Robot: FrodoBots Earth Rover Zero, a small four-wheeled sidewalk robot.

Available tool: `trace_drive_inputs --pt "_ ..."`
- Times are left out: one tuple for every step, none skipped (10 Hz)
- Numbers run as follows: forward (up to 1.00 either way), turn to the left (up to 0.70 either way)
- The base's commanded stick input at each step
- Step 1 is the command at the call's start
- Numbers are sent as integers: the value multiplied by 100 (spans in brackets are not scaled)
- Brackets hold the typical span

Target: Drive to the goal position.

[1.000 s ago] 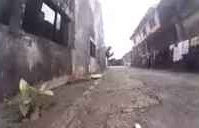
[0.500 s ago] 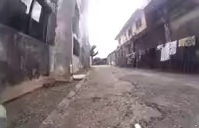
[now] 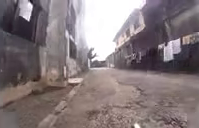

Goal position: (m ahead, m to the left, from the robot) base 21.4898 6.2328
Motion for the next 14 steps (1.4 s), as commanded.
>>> trace_drive_inputs --pt "100 0" --pt "100 0" --pt "100 5" --pt "100 19" --pt "100 27" --pt "100 27" --pt "100 19" --pt "100 4" --pt "100 0" --pt "100 0" --pt "100 0" --pt "100 0" --pt "100 0" --pt "100 0"
